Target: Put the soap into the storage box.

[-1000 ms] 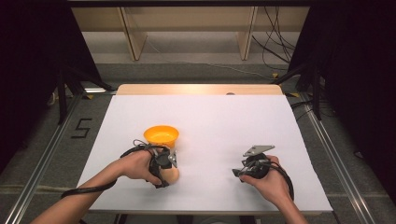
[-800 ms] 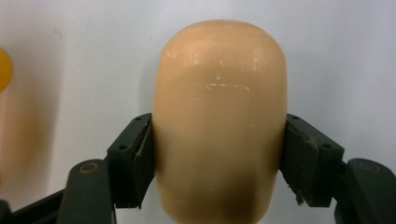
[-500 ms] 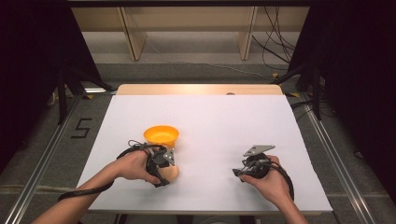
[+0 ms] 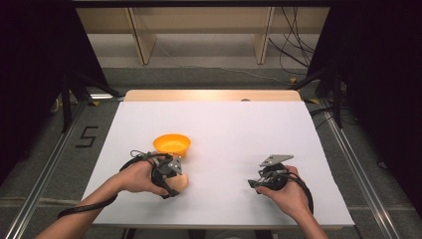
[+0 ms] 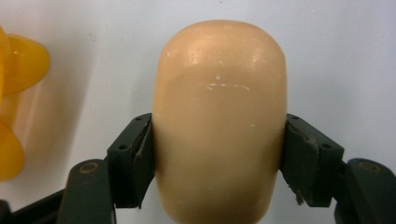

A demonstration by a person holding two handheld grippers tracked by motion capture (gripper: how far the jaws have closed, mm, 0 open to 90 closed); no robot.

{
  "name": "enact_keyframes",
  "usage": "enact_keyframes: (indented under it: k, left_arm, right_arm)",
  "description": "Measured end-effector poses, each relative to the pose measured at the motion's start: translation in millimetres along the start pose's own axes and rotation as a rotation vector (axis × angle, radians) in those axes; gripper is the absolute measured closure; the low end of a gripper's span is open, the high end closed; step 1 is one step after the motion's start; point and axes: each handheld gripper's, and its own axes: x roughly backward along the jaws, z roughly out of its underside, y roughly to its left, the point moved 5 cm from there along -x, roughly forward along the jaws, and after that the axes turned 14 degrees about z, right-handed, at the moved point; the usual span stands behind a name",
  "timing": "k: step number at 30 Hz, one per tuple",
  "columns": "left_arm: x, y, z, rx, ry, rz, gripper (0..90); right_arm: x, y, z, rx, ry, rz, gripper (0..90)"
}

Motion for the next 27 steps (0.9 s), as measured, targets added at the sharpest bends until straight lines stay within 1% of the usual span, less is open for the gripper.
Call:
enact_keyframes:
  k: [1,2,3,4,5,7,8,9,10,12,14,15,16,17,18,19,21,22,23,24,25,26,27]
  left_arm:
    - [0.7,0.4,-0.1,-0.012,-0.002,0.0,32.3]
    - [1.7,-0.2,0.2,-0.016,-0.002,-0.004,32.4]
    - [2.3,-0.4,0.4,-0.016,-0.005,-0.003,32.3]
    - [2.5,-2.1,1.2,-0.002,-0.01,-0.001,32.4]
    - [3.3,-1.2,1.0,-0.016,-0.014,-0.007,32.3]
    - [4.2,-2.5,2.7,-0.005,-0.02,-0.003,32.3]
    - [4.5,-2.1,3.1,-0.005,-0.026,-0.004,32.3]
    - [5.2,-2.3,4.0,-0.003,-0.026,-0.006,32.4]
    - [6.3,-2.1,5.1,-0.007,-0.021,-0.007,32.4]
    - [6.6,-2.0,5.1,-0.003,-0.04,-0.012,32.4]
    - [7.2,-3.6,5.6,0.013,-0.054,-0.007,32.4]
    - [8.8,-3.0,6.1,0.002,-0.043,-0.007,32.4]
    - [9.5,-3.1,6.4,0.002,-0.045,-0.01,32.4]
    - [9.4,-3.8,6.3,0.011,-0.057,-0.01,32.4]
    - [8.9,-3.9,6.2,0.016,-0.069,-0.01,32.4]
    - [9.4,-3.6,6.6,0.012,-0.069,-0.014,32.3]
    - [10.1,-3.9,6.9,0.01,-0.075,-0.017,32.4]
    - [11.3,-3.0,7.4,-0.001,-0.065,-0.016,32.3]
    - [10.7,-4.4,7.3,0.017,-0.079,-0.011,32.4]
    - [11.4,-3.8,7.2,0.004,-0.082,-0.022,32.4]
    - [12.0,-3.6,7.5,-0.001,-0.078,-0.022,32.4]
    - [11.8,-4.6,7.9,0.011,-0.083,-0.019,32.4]
    - [12.0,-3.7,7.5,0.001,-0.09,-0.024,32.4]
  right_arm:
    - [0.0,0.0,0.0,-0.001,0.0,0.0,45.6]
    - [0.7,0.9,-0.3,-0.016,0.003,-0.004,45.6]
    - [0.7,1.0,-0.5,-0.018,0.0,-0.003,45.6]
    - [-0.1,1.4,-1.0,-0.025,-0.013,-0.001,45.6]
    - [-0.7,0.5,-0.9,-0.012,-0.021,0.009,45.6]
    - [-0.6,0.4,-1.1,-0.013,-0.023,0.01,45.5]
    - [-2.0,-1.5,-2.0,0.007,-0.046,0.015,45.5]
    - [-1.6,-1.2,-1.8,0.001,-0.042,0.015,45.5]
    - [-0.4,-0.1,-1.9,-0.019,-0.032,0.006,45.6]
    - [-0.5,-0.2,-2.1,-0.019,-0.036,0.004,45.5]
    - [-0.5,-0.4,-2.2,-0.018,-0.035,0.008,45.3]
    - [0.5,1.0,-1.4,-0.037,-0.016,0.005,45.2]
    - [0.4,0.8,-1.4,-0.04,-0.017,0.007,45.2]
    - [0.1,0.3,-1.3,-0.038,-0.018,0.013,45.2]
    - [1.2,-0.4,-1.0,-0.033,-0.007,0.013,45.1]
    - [1.2,-0.6,-1.0,-0.033,-0.009,0.012,45.1]
    - [0.4,-1.8,-1.1,-0.018,-0.024,0.02,45.1]
    - [0.6,-1.9,-1.4,-0.019,-0.026,0.02,45.1]
    - [0.8,-1.9,-1.6,-0.019,-0.027,0.02,45.1]
    - [0.9,-2.1,-1.7,-0.02,-0.028,0.021,45.1]
    - [0.8,-2.2,-1.8,-0.021,-0.03,0.021,45.1]
    - [0.9,-2.3,-1.8,-0.02,-0.029,0.021,45.1]
    - [1.4,-1.9,-1.9,-0.027,-0.026,0.018,45.1]
